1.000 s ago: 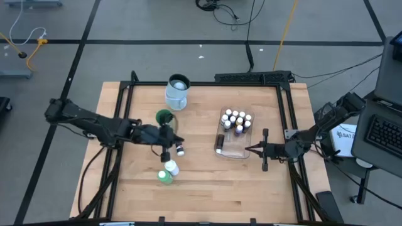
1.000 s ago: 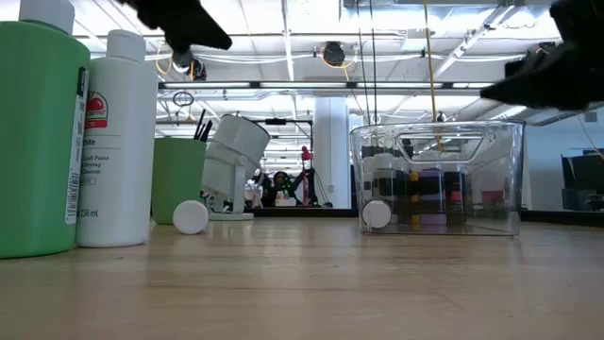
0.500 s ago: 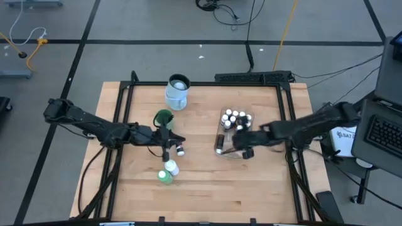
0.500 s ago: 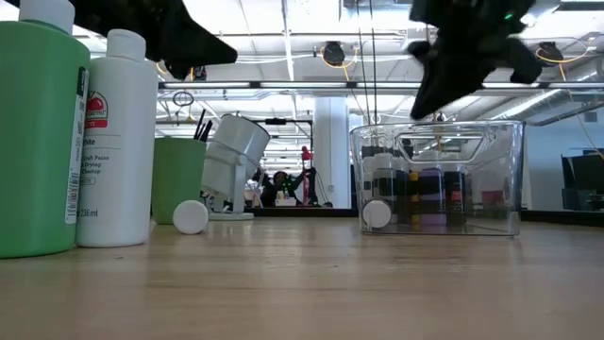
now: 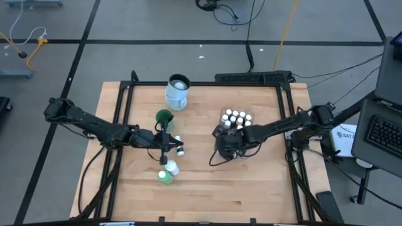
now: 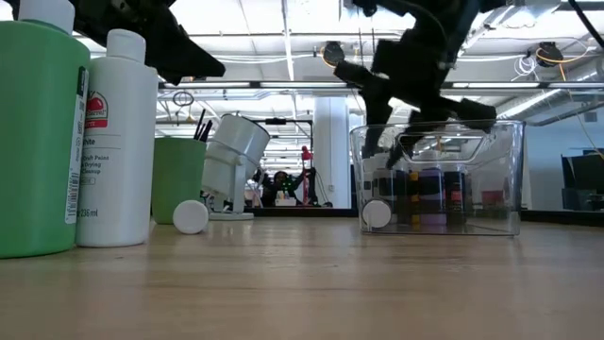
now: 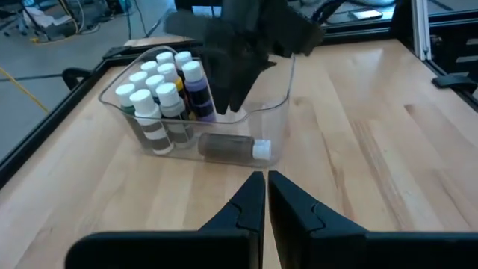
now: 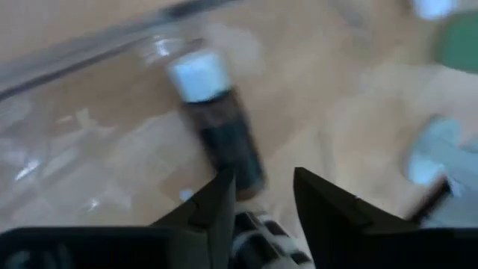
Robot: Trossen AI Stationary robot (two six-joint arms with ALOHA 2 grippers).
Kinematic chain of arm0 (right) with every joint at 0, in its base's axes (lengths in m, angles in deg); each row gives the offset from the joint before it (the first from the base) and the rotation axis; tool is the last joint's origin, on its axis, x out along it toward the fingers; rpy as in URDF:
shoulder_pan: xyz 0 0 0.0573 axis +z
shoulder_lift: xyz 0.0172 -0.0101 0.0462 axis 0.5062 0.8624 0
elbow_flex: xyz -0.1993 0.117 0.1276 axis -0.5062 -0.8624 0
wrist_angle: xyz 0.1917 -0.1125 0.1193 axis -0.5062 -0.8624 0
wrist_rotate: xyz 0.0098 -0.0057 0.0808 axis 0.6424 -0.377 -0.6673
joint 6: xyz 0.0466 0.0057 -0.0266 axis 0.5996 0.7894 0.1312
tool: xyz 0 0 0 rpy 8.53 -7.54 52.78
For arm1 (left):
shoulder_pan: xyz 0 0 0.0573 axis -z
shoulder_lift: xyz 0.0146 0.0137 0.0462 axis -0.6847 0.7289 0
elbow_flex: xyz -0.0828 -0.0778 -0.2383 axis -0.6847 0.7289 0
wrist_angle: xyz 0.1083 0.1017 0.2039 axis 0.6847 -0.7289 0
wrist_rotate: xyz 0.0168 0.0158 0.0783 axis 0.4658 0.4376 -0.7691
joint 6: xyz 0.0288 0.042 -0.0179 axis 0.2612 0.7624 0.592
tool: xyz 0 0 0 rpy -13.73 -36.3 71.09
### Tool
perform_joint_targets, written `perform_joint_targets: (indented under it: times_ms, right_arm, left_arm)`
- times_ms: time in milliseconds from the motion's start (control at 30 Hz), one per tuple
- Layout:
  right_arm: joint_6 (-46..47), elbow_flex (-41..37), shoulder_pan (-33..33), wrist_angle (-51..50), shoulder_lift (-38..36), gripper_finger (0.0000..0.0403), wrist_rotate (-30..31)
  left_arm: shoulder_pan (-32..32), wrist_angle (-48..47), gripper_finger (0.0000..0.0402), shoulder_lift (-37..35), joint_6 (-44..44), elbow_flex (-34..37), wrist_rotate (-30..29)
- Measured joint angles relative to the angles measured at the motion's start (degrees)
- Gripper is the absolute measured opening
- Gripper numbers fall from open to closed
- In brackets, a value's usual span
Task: Pick & Place Paint Supplies
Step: Adjust the brown paint bottle into the transparent bin
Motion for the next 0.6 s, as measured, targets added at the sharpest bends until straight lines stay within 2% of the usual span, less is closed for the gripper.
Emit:
perform_joint_targets:
  times_ms: [200,433,600]
  right_arm:
    - [-4.7,0.0,-0.5,1.5,2.9,0.0154,-2.5]
    - [-6.9,0.0,-2.6,2.5,5.5,0.015,-7.4]
    - [-8.9,-0.1,-3.3,2.4,7.0,0.0147,-7.5]
  left_arm:
    - [0.0,-0.1,0.0024,0.0,0.6,0.0,0.0]
    - [0.0,-0.7,0.0024,0.0,0.8,0.0,0.0]
    - [0.0,-1.3,0.0024,0.0,0.4,0.0,0.0]
